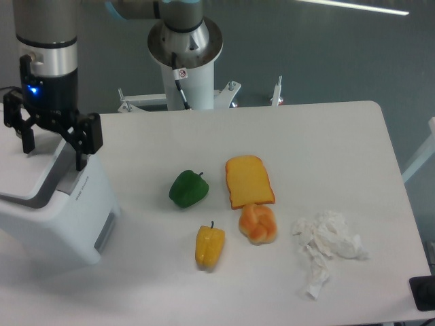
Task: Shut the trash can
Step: 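Push the bin lid down over the opening with the gripper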
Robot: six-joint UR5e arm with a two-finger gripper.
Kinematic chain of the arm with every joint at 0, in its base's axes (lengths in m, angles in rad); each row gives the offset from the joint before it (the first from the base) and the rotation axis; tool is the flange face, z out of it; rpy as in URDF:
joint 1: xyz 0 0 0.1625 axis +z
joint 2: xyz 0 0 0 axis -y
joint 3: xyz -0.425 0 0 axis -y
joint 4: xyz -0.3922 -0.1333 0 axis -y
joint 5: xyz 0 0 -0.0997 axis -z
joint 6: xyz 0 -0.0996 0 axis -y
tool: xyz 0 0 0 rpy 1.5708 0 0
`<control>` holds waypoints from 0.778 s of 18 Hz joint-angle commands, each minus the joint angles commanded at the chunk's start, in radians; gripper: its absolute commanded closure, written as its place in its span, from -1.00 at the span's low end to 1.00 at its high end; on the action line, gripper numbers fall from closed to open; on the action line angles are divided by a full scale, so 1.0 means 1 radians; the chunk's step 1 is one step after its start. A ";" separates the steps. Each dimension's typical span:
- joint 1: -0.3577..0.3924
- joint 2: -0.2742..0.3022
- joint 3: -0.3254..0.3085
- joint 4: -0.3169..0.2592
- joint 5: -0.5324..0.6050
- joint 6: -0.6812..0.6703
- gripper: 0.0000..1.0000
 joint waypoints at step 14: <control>0.029 -0.035 -0.003 0.011 0.002 0.008 -1.00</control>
